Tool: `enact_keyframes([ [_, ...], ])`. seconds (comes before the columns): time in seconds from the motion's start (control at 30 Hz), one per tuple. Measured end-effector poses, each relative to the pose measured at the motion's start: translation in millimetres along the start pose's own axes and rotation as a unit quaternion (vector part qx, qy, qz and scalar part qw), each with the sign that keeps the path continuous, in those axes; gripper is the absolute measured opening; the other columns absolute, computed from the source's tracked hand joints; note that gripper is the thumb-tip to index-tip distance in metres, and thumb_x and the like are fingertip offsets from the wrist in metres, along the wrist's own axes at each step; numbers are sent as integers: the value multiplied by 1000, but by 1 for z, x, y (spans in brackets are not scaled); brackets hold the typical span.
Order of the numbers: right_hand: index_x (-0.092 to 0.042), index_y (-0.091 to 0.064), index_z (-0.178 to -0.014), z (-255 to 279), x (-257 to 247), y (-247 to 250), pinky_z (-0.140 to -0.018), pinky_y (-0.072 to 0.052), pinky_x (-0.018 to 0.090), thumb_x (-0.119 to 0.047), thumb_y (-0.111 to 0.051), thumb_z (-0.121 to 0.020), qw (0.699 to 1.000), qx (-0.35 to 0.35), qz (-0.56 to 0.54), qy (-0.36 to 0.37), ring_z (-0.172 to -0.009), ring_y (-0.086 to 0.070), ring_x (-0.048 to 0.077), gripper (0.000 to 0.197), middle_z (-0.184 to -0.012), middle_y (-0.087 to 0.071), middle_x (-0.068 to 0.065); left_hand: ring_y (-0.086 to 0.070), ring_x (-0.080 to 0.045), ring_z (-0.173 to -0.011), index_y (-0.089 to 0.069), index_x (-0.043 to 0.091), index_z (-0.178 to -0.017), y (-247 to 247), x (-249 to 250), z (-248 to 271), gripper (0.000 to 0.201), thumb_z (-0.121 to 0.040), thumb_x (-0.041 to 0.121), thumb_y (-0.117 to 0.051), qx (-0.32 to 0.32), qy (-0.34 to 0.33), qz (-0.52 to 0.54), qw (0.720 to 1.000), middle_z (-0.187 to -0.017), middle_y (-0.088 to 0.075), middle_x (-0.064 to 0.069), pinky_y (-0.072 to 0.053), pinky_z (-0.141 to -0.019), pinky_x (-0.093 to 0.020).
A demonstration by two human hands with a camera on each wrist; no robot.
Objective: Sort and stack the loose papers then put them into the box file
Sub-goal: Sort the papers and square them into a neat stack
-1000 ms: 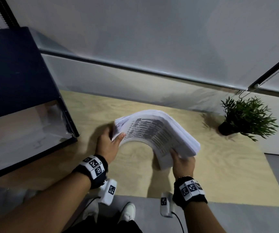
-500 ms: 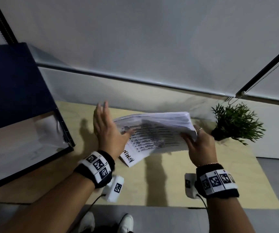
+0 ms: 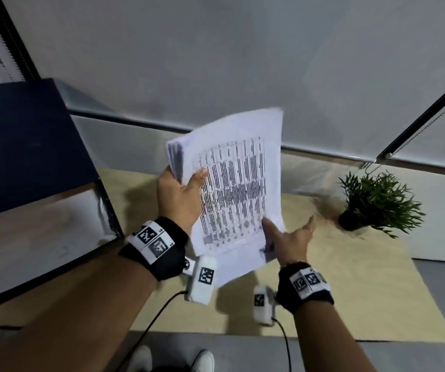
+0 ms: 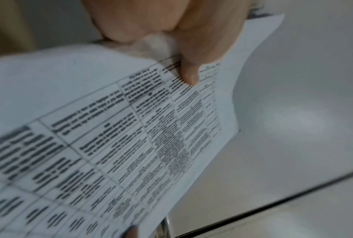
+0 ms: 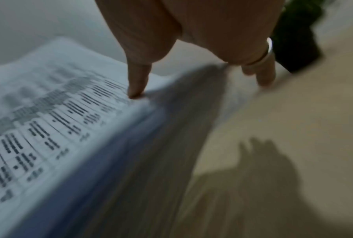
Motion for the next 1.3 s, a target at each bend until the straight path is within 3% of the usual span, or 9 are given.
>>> enact_keyframes([
  [0.1, -25, -25, -146, 10, 61, -31, -87, -52, 58, -36, -90, -60, 947, -110, -234, -188, -110, -64, 33, 109, -124, -65, 9, -72, -16, -95, -70, 12, -102, 4, -20, 3, 23, -80, 8, -76, 19, 84, 117, 989, -98, -76, 2, -56, -86, -39],
  [0.27, -5, -60, -122, 28, 73, -42, -96, -46, 60, -19, -74, -82, 906, -170, -321, -220, -109, -65, 38, 45, -117, -69, 18, -71, -12, -85, -70, 16, -101, 6, -71, 20, 16, -86, 11, -71, 21, 237, 179, 955, -98, -75, 2, -55, -74, -32],
  [0.37, 2, -65, -104, 19, 98, -29, -90, -52, 57, -7, -69, -86, 942, -116, -211, -235, -94, -69, 37, 21, -103, -72, 21, -72, -28, -88, -70, 15, -108, 19, -133, 29, 26, -83, 15, -75, 36, 347, 158, 924, -102, -75, -6, -56, -80, -54],
  [0.5, -1, -63, -92, 6, 117, -9, -65, -53, 32, -21, -76, -79, 965, -80, 198, -149, -79, -66, 32, 27, -91, -70, 18, -67, -33, -91, -62, 4, -115, 61, -212, 56, 31, -84, 3, -68, 25, 450, -3, 893, -105, -69, -16, -53, -78, -44],
  [0.7, 1, -53, -106, -24, 132, 6, -76, -50, 42, -19, -75, -78, 954, -78, 282, -71, -94, -63, 39, 41, -97, -65, 21, -67, -26, -92, -69, 5, -106, 85, -217, 41, 28, -79, 14, -73, -54, 315, -210, 924, -99, -71, -13, -55, -87, -38],
  [0.93, -7, -57, -120, -20, 139, -9, -83, -52, 37, -19, -74, -82, 976, -108, 175, -75, -92, -66, 28, 44, -104, -71, 10, -64, -37, -85, -58, 1, -83, 69, -210, 7, 53, -80, 50, -38, -203, 222, -503, 810, -95, -70, -20, -53, -80, -37],
  [1.07, -13, -54, -128, -12, 129, -14, -87, -50, 43, -9, -62, -87, 969, -135, 204, -26, -100, -62, 34, 42, -117, -67, 12, -61, -38, -105, -55, 1, -116, 62, -206, 2, 51, -91, 43, -43, -198, 225, -506, 808, -117, -63, -19, -49, -90, -39],
  [1.2, -22, -47, -140, -14, 120, -10, -82, -48, 36, -9, -59, -91, 966, -161, 204, -1, -96, -62, 28, 52, -112, -68, 8, -67, -31, -86, -61, 6, -87, 70, -218, 1, 56, -83, 56, -36, -235, 283, -458, 809, -98, -70, -17, -53, -88, -39],
  [1.3, -24, -23, -152, -4, 124, -24, -94, -45, 36, -16, -58, -95, 971, -197, 128, -41, -120, -56, 28, 67, -139, -53, 7, -67, -29, -87, -60, 6, -88, 78, -221, 5, 55, -87, 58, -40, -227, 267, -468, 811, -94, -69, -7, -54, -82, -35],
])
Point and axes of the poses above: each hand's wrist, its own z-axis away from the middle knuckle, its own y-axis out of the back of the hand, x = y × z, the point moved 7 cm from there along -z, towards the middle knuckle
